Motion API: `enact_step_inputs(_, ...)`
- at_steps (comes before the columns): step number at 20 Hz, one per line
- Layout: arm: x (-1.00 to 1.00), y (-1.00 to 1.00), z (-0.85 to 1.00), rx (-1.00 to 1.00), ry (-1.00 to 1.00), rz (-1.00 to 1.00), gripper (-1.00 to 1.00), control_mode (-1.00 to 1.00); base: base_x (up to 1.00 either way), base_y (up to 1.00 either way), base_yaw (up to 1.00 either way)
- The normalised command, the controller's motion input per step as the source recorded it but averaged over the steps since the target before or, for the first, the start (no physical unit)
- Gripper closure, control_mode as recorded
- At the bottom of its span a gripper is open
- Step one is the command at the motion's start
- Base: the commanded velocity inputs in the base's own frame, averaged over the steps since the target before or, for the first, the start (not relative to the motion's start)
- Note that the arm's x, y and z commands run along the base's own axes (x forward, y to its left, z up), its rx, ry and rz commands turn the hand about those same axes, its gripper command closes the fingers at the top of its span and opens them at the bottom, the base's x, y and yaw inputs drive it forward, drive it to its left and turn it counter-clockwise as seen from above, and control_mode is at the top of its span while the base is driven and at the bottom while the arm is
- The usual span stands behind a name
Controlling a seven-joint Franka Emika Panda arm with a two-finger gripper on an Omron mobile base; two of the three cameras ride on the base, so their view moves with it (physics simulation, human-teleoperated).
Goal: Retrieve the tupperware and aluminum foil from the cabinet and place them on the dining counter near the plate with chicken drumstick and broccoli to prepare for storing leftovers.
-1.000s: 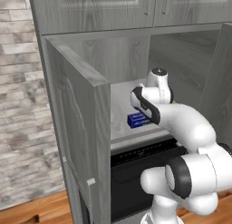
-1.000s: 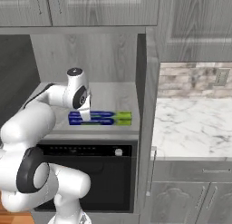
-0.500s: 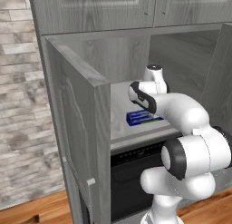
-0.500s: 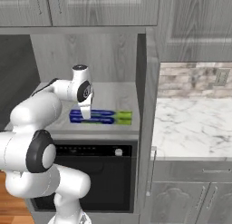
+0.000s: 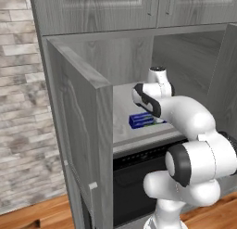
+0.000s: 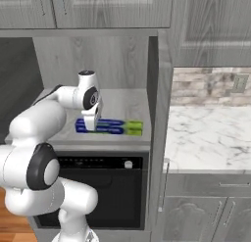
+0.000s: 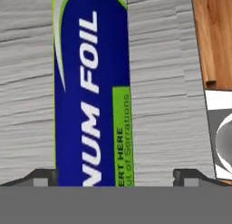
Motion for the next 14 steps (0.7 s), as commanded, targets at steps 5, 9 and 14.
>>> enact_step_inputs(5, 0.0, -0.19, -0.78, 0.01, 0.0, -0.1, -1.0, -1.0, 0.0, 0.0, 0.0)
enact_step_inputs(9, 0.18, -0.16, -0.7, 0.03, 0.0, -0.05, 1.0, -1.0, 0.0, 0.0, 0.0)
enact_step_inputs(14, 0.22, 0.0, -0.46, 0.0, -0.01, -0.02, 1.0, -1.0, 0.0, 0.0, 0.0)
